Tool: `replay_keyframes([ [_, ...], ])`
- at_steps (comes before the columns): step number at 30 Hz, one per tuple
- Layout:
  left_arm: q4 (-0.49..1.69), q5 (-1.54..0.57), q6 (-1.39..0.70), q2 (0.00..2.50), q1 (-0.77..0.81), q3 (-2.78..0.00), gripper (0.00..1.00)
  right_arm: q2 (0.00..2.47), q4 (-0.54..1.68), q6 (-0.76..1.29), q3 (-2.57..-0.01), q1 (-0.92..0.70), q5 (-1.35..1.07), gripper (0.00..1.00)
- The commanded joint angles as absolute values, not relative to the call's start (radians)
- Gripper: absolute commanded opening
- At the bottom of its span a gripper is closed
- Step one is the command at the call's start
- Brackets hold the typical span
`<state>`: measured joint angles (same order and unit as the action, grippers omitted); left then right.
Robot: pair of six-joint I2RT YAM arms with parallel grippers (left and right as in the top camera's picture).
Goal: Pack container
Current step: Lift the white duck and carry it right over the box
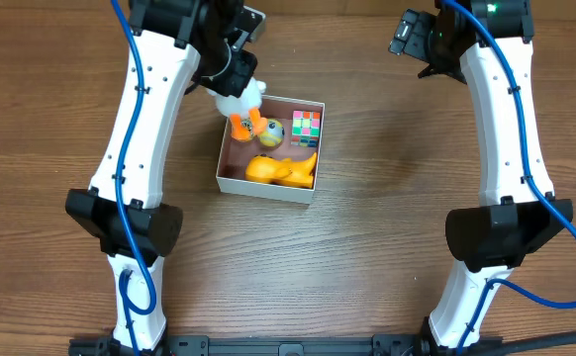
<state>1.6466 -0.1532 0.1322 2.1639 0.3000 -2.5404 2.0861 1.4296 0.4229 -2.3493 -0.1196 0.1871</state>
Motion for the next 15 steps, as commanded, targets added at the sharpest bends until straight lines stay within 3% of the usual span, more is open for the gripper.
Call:
replay_keyframes([
  [1, 1.609, -0.211, 0.002, 2.138, 0.329, -2.555, 0.04, 2.078, 1.425, 0.431, -2.362, -0.122, 0.193, 1.00],
  [3, 1.582, -0.205, -0.146, 2.138, 0.350, -2.555, 0.04, 2.078, 1.425, 0.431, -2.362, -0.122, 0.193, 1.00],
  [5, 1.547, -0.118, -0.440, 2.138, 0.400, -2.555, 0.04, 2.078, 1.425, 0.431, -2.362, -0.122, 0.193, 1.00],
  [15, 1.575, 0.307, -0.982, 2.138, 0.611, -2.487, 0.04, 2.078, 1.426, 0.431, -2.362, -0.122, 0.193, 1.00],
])
